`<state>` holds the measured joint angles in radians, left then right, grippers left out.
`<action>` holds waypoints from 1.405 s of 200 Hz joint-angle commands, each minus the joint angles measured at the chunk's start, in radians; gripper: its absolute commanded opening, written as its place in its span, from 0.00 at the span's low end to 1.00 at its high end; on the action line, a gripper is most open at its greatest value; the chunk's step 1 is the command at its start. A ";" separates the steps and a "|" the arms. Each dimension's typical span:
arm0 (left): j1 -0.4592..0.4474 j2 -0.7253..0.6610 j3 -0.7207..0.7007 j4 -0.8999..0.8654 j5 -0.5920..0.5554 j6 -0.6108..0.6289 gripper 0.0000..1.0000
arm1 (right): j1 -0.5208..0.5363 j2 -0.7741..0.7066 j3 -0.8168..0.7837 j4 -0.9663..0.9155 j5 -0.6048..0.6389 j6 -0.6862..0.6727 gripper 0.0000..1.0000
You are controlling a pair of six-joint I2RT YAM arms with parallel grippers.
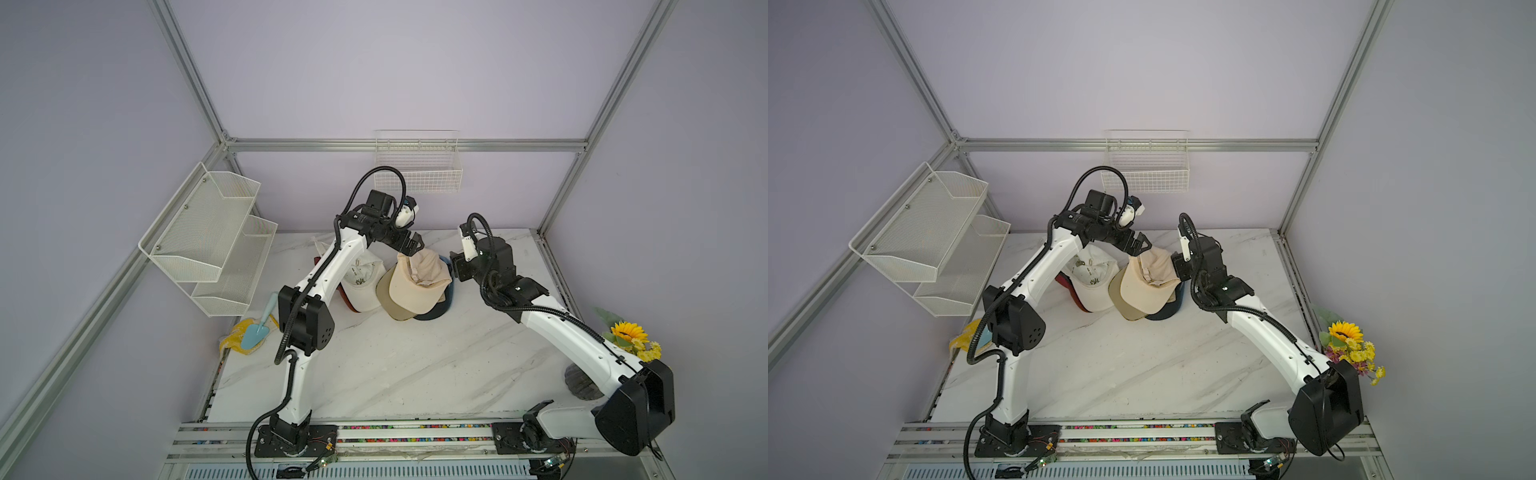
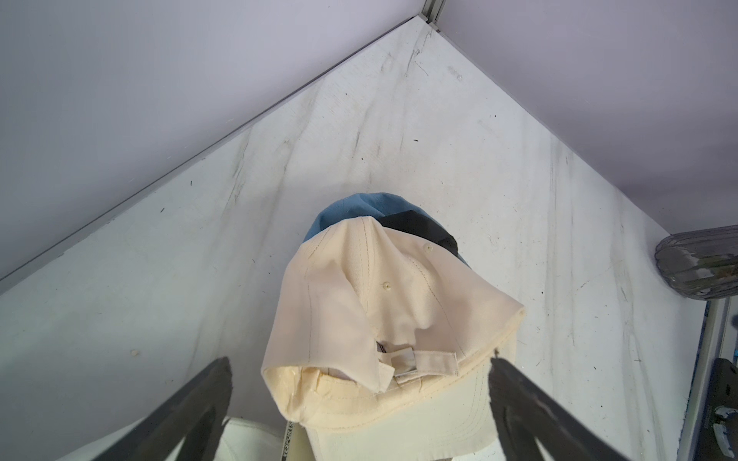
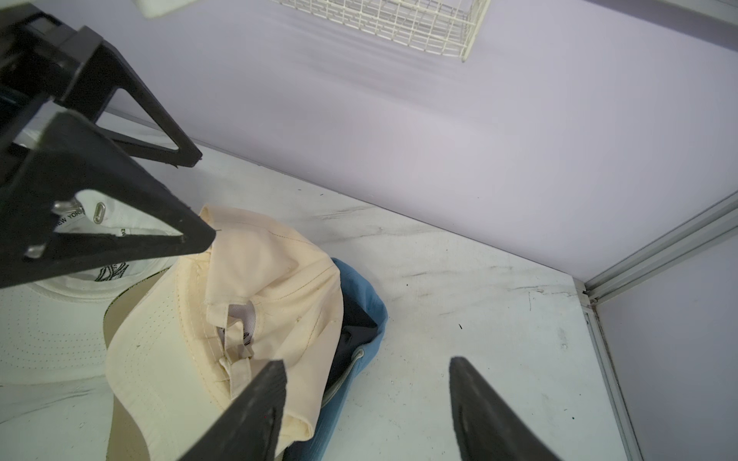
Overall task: Open the adjustable buckle of the baseball cap
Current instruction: Pick up the baseball cap.
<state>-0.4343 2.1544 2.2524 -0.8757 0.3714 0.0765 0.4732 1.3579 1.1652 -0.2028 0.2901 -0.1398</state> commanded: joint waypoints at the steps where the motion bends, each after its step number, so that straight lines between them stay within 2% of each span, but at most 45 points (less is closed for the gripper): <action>1: 0.000 -0.012 -0.035 -0.006 -0.024 0.032 0.99 | 0.004 0.000 0.030 0.003 -0.011 0.003 0.67; 35: 0.002 0.011 -0.041 -0.015 -0.049 0.046 0.97 | 0.005 -0.012 0.025 0.004 -0.019 0.009 0.68; 49: 0.003 0.021 -0.032 -0.020 -0.047 0.046 0.93 | 0.004 -0.016 0.024 0.005 -0.022 0.012 0.67; 71: 0.003 0.034 -0.014 -0.031 -0.036 0.039 0.71 | 0.005 -0.017 0.021 0.006 -0.025 0.013 0.67; 79: 0.005 0.034 -0.010 -0.038 -0.036 0.034 0.67 | 0.004 -0.016 0.022 0.005 -0.025 0.014 0.68; 99: 0.003 0.014 -0.024 -0.051 -0.034 0.024 0.67 | 0.004 -0.014 0.021 0.006 -0.023 0.016 0.67; 122: 0.003 -0.026 -0.069 -0.054 -0.039 0.007 0.72 | 0.005 -0.013 0.022 0.009 -0.026 0.017 0.67; 142: 0.000 -0.055 -0.095 -0.053 -0.020 -0.013 0.73 | 0.004 -0.012 0.024 0.010 -0.029 0.019 0.67; 165: -0.001 -0.034 -0.087 -0.054 0.049 -0.059 0.68 | 0.004 -0.011 0.024 0.015 -0.029 0.020 0.67; 197: -0.006 -0.013 -0.061 -0.053 0.076 -0.095 0.57 | 0.004 -0.016 0.022 0.014 -0.029 0.020 0.67; 230: -0.014 -0.030 -0.045 -0.051 0.071 -0.109 0.57 | 0.005 -0.019 0.016 0.019 -0.029 0.022 0.68; 281: -0.017 0.018 -0.026 -0.052 0.083 -0.141 0.59 | 0.004 -0.029 0.015 0.023 -0.031 0.025 0.67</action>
<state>-0.4458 2.1712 2.1689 -0.9302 0.4255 -0.0326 0.4732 1.3575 1.1652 -0.2020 0.2707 -0.1173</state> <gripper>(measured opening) 0.584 0.675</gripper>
